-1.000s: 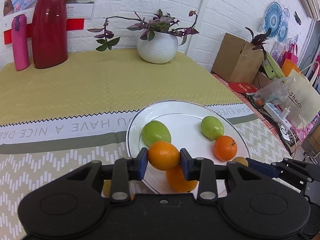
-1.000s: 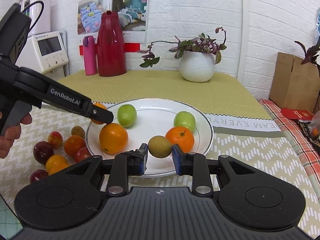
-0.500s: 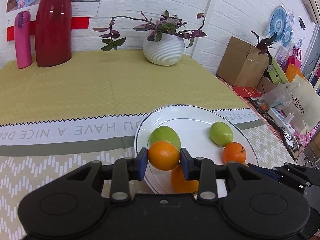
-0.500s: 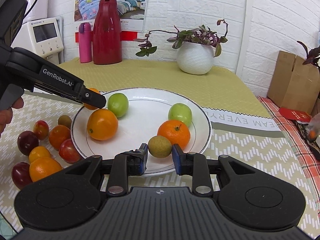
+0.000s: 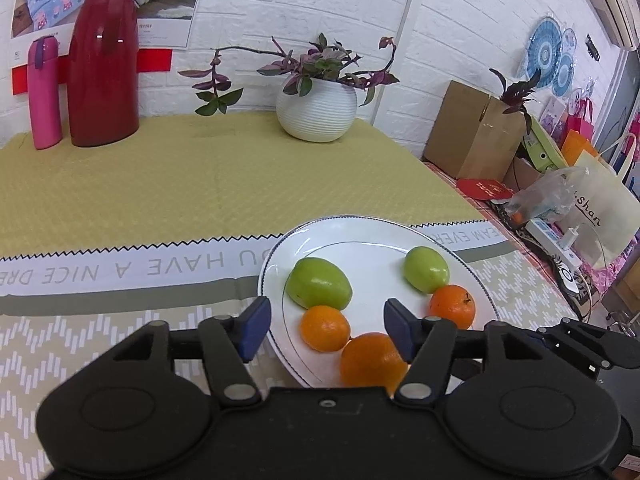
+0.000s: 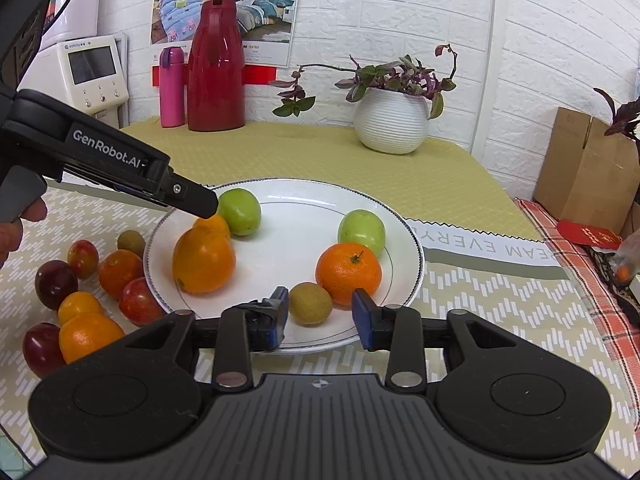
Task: Organize fruits
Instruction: 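Carry the small orange and kiwi onto the white plate and open both tools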
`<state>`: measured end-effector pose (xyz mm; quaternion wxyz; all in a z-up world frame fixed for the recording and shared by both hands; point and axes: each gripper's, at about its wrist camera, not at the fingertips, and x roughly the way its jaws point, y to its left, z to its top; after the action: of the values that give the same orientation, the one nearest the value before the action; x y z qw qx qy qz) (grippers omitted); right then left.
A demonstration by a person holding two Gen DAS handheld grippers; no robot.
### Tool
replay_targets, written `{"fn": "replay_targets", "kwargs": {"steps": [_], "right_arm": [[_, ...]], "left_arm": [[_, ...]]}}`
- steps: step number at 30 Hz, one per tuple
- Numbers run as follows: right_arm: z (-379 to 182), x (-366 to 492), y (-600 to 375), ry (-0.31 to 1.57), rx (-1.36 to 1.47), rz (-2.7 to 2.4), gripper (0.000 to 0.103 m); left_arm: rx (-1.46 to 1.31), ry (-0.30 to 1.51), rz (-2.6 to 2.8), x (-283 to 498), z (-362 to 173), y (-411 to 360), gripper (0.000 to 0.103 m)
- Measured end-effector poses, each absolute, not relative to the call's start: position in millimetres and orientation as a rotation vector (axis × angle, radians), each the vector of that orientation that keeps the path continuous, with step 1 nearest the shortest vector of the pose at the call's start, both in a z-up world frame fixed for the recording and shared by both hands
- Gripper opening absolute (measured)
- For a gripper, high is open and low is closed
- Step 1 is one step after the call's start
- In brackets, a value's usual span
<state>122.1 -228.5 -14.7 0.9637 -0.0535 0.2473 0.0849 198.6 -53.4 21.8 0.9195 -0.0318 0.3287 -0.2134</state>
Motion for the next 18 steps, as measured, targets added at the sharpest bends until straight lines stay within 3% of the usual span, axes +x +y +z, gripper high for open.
{"fn": "replay_targets", "kwargs": {"steps": [2, 18], "right_arm": [[-12.4, 116.3, -228.0, 0.478, -0.107, 0.164, 0.102], [-9.0, 73.9, -217.4, 0.457, -0.055, 0.192, 0.103]], "left_arm": [[-0.063, 0.655, -0.44, 191.1, 26.8, -53.0, 0.103], [-0.072, 0.634, -0.388, 117.5, 36.4, -39.9, 0.103]]}}
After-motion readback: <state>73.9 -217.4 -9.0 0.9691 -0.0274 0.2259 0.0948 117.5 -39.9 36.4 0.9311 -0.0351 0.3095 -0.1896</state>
